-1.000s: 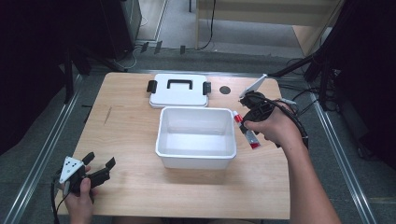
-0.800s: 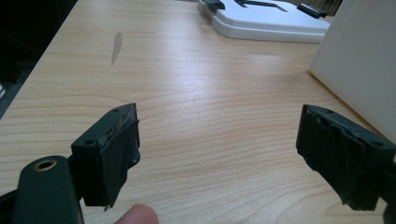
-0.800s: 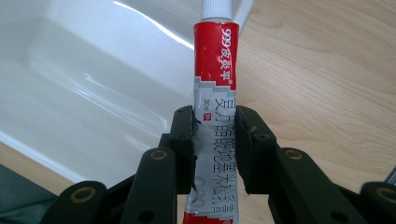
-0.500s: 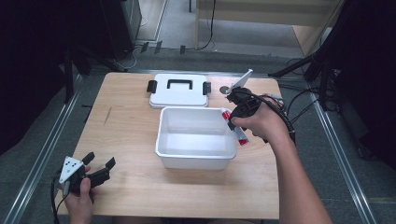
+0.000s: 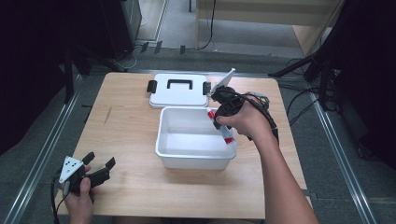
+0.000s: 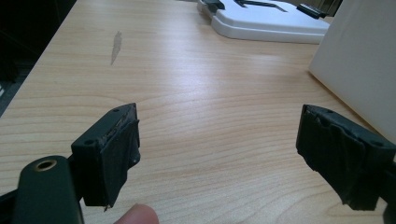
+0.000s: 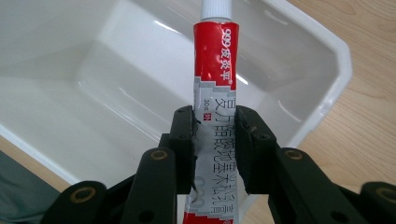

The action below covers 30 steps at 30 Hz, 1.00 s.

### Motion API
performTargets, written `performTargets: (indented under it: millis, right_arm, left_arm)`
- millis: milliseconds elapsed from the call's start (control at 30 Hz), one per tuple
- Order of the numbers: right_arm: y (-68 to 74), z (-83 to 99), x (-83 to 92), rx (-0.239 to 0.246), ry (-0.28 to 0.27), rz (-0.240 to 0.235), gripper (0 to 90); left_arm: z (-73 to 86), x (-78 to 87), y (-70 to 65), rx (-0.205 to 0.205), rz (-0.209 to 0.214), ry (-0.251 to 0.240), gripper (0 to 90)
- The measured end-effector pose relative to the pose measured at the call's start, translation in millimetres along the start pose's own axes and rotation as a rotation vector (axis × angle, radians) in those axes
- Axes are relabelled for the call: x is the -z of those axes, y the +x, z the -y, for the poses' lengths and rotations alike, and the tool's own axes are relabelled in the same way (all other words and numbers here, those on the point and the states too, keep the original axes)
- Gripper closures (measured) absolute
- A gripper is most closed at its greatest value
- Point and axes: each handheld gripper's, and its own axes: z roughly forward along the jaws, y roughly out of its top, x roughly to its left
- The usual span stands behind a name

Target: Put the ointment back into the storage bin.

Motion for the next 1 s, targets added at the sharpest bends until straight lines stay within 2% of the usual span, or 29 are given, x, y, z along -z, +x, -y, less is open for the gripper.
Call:
performTargets:
  millis: [333,733,900,1000]
  right_arm:
    - [6.6,-6.6,-16.6,0.022,0.015,-0.009,71.3]
    - [3.8,-3.0,-51.2,0.018,0.051,-0.027,71.3]
    - [2.5,-0.9,-60.2,0.026,0.045,-0.031,71.2]
    - [4.4,0.7,-67.7,0.046,0.04,-0.02,71.2]
  left_arm:
    - [0.0,0.0,0.3,0.002,0.002,-0.002,14.4]
    - [0.0,0.0,0.5,0.001,0.004,0.0,14.4]
    - [0.0,-0.1,0.4,0.001,0.004,0.001,14.4]
    - [0.0,0.0,0.5,0.001,0.004,0.001,14.4]
